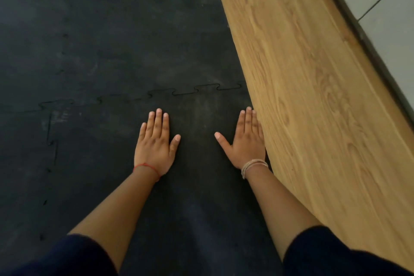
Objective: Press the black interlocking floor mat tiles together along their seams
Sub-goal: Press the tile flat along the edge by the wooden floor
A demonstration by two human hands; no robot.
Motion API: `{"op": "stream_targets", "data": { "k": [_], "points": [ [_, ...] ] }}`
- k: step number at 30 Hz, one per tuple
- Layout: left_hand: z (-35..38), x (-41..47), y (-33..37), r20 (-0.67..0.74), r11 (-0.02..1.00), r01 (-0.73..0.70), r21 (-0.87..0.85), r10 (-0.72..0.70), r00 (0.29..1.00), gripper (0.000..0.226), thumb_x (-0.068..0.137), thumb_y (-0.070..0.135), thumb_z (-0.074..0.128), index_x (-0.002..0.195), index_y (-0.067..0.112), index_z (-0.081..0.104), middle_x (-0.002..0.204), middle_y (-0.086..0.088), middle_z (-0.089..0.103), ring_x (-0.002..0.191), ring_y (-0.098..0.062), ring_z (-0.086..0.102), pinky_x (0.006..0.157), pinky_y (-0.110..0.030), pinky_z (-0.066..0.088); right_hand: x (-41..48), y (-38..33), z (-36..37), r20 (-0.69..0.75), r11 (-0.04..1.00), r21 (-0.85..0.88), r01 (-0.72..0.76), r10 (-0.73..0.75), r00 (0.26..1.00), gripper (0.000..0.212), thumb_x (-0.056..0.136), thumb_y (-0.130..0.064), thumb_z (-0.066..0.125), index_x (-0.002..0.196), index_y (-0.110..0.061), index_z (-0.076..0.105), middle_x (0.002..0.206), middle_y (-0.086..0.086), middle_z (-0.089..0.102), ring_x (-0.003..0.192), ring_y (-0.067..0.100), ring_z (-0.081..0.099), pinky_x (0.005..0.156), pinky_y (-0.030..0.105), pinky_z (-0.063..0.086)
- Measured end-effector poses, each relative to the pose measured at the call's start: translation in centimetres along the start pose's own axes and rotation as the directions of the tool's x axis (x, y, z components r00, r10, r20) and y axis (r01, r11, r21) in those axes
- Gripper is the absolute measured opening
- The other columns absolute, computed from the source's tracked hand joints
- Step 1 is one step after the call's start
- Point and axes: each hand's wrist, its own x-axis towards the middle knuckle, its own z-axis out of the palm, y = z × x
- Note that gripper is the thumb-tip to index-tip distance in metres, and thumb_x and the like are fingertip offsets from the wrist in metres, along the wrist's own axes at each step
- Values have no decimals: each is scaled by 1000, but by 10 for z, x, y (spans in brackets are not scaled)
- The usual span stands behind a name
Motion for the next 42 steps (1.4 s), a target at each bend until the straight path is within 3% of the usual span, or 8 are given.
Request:
{"op": "stream_targets", "data": {
  "k": [6, 12, 19, 23, 27, 31, 35, 42],
  "points": [
    [1, -52, 14, 53, 996, -80, -48, 83, 995, 68, 92, 51, 10, 141, 6, -1, 150, -8, -7, 137, -19, -13, 109, -28, -13, -63, 13, 4, 43, 998, 55, -8, 6, 999, 86, 86, -65, 11, 141, -2, -12, 153, 16, -14, 140, 25, -16, 111, 33, -14],
    [18, -153, 37, 87, 991, -126, -44, 129, 988, 66, 93, 50, 16, 140, 3, 19, 148, -15, 17, 138, -24, 3, 111, -32, -5, -193, 33, 37, 8, 989, 77, -125, 125, 992, 82, 89, -63, 15, 143, -1, 11, 152, 18, 11, 141, 28, 9, 111, 39, 7],
    [21, -149, 40, 57, 993, -121, -1, 121, 991, 67, 92, 50, 16, 141, 6, 8, 150, -10, 6, 138, -23, 0, 109, -27, -12, -190, 33, 34, -6, 991, 77, -113, 113, 994, 83, 87, -63, 13, 142, -2, 4, 153, 18, 9, 141, 27, 2, 115, 41, 9],
    [19, -156, 39, 37, 991, -130, -27, 131, 991, 68, 88, 53, 10, 140, 10, -1, 149, -5, -5, 137, -18, -10, 106, -24, -19, -189, 37, 36, -10, 996, 48, -80, 81, 997, 84, 85, -64, 8, 141, -4, -5, 154, 18, -1, 139, 23, -10, 114, 39, -1],
    [15, -212, 3, 11, 987, 133, -95, -132, 991, 71, 88, 56, 11, 140, 9, 1, 149, -6, -4, 137, -18, -10, 109, -27, -14, -200, 15, 29, -19, 990, 117, 79, -77, 997, 89, 85, -67, 11, 143, 1, 6, 153, 20, 4, 141, 28, -3, 115, 41, 4],
    [7, -275, -60, -36, 822, 546, -163, -557, 829, 82, 86, 64, 3, 141, 4, 5, 151, -13, 3, 138, -24, -4, 111, -34, -5, -203, -59, 29, 34, 876, 136, 463, -471, 881, 87, 87, -67, 15, 143, -1, 7, 153, 16, 5, 141, 26, -5, 113, 38, 0],
    [8, -294, -73, 3, 836, 533, -128, -537, 843, 73, 91, 55, 12, 141, 2, 12, 149, -12, 11, 138, -21, 0, 111, -29, -5, -199, -113, 35, 93, 753, 97, 651, -658, 748, 86, 87, -67, 16, 144, -3, 9, 153, 15, 6, 141, 23, -6, 112, 37, 1],
    [6, -293, -78, 63, 836, 544, -70, -541, 839, 66, 94, 52, 16, 143, 7, 11, 151, -11, 13, 138, -19, -3, 109, -31, -3, -200, -122, 39, 185, 779, 29, 626, -620, 762, 87, 86, -68, 16, 143, -3, 12, 151, 17, 16, 141, 23, 0, 112, 36, 1]
  ]
}}
